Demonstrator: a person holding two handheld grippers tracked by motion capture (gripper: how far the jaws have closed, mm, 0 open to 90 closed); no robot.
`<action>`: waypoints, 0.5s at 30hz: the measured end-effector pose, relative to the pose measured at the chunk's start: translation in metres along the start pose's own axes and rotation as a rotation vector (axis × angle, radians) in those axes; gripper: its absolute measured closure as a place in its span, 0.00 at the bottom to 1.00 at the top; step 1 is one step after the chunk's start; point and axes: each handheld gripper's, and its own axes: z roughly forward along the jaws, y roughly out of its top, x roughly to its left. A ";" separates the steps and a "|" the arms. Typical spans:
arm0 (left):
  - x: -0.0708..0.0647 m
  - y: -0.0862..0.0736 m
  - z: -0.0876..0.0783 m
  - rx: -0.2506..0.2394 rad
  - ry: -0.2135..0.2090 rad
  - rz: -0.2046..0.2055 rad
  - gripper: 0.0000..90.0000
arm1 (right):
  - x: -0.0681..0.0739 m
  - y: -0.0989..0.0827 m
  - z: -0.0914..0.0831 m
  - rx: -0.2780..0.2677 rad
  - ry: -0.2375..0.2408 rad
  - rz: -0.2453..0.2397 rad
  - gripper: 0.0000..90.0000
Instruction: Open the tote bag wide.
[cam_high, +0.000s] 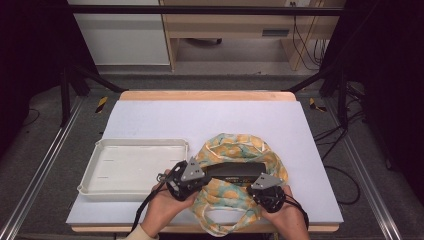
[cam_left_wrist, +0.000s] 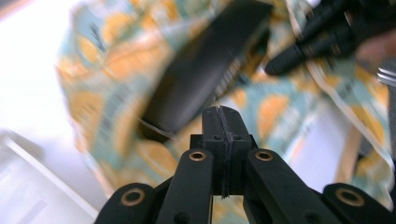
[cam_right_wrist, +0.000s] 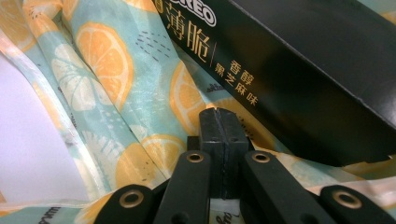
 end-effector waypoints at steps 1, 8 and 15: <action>0.004 0.005 0.002 -0.001 -0.003 -0.005 1.00 | 0.000 0.000 0.000 -0.001 0.000 0.000 1.00; 0.032 0.021 0.028 0.056 0.071 0.013 1.00 | -0.001 -0.001 0.000 -0.007 0.006 0.007 1.00; 0.056 0.019 0.052 0.165 0.108 0.003 1.00 | -0.002 -0.002 0.000 -0.012 0.014 0.007 1.00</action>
